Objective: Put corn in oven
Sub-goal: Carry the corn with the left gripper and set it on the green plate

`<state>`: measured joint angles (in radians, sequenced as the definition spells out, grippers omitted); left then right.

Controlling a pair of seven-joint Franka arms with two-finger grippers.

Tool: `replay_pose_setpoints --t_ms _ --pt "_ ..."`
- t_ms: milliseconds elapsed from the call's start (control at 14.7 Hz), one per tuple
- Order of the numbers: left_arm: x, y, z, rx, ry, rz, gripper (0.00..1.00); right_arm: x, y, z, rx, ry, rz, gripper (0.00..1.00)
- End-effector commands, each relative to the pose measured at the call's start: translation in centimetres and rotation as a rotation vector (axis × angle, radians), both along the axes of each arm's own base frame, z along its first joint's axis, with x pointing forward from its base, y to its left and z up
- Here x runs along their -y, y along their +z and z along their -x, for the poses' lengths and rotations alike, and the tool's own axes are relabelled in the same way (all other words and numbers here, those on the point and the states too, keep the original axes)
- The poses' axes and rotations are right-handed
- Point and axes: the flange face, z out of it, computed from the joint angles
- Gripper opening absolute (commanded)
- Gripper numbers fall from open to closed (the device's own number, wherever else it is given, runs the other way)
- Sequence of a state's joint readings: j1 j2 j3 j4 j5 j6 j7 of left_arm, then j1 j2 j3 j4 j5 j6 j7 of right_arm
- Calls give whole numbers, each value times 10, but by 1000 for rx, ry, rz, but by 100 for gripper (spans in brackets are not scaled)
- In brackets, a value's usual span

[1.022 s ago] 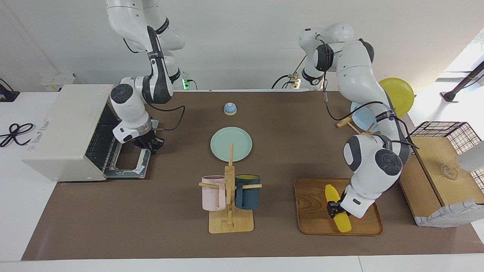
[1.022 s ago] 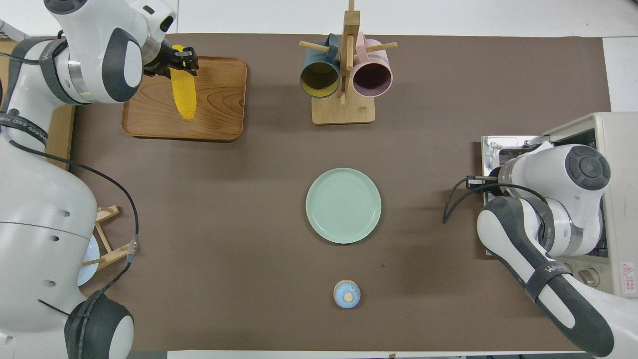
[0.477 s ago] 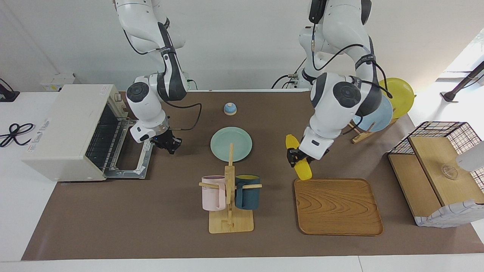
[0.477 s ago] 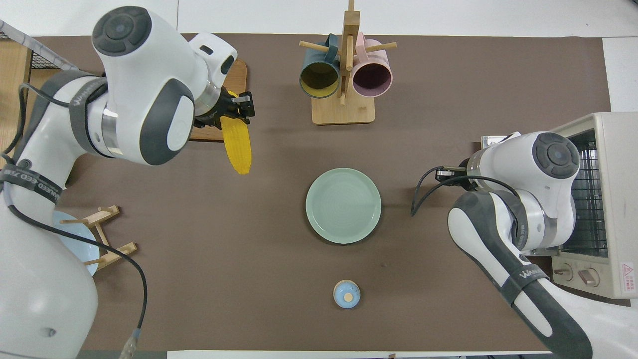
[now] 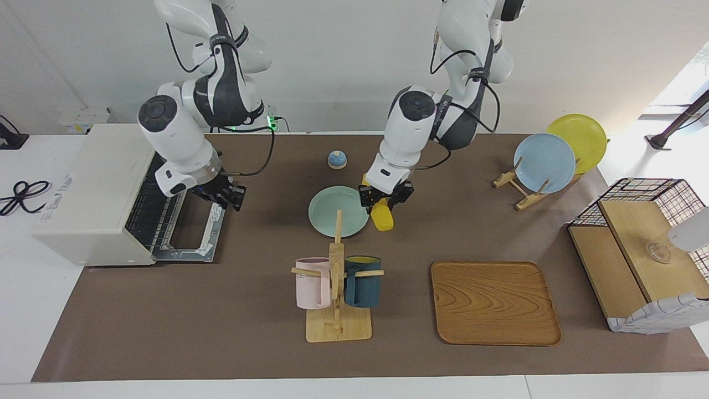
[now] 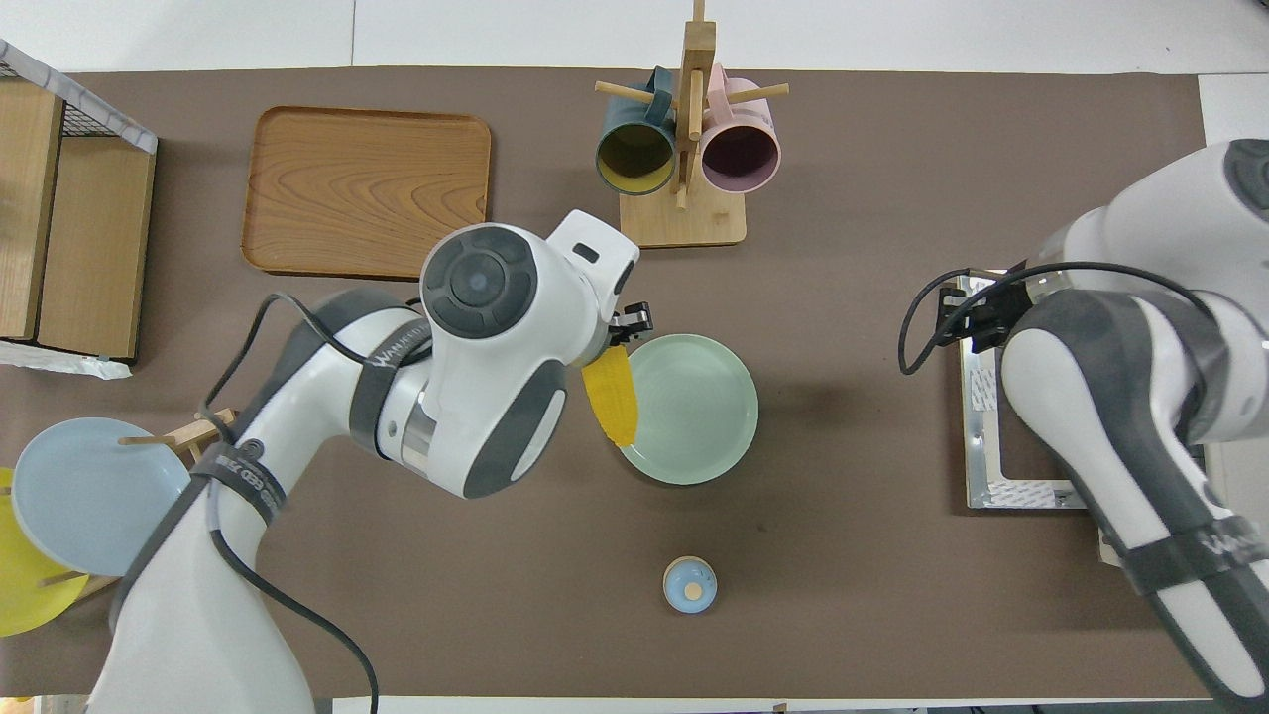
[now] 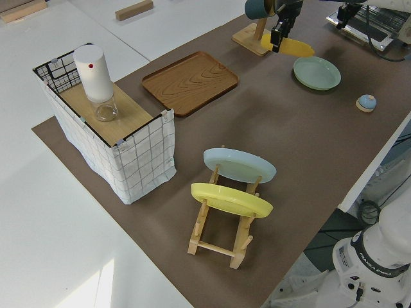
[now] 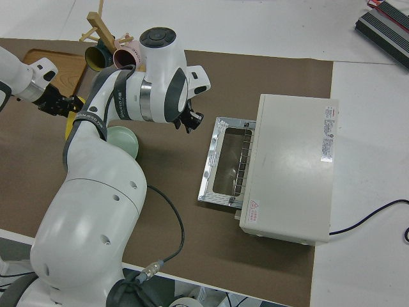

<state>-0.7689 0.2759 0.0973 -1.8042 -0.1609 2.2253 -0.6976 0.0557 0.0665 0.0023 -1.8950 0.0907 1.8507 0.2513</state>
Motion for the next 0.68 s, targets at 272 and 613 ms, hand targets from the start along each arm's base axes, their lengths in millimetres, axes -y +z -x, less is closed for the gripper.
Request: replay_pose_setpoints --t_ms 272,613 --pt "66 -71 57 56 -9 41 0 -1 103 14 6 142 1 95" --pt "66 -87 54 68 -16 32 0 -18 103 20 -2 175 1 100"
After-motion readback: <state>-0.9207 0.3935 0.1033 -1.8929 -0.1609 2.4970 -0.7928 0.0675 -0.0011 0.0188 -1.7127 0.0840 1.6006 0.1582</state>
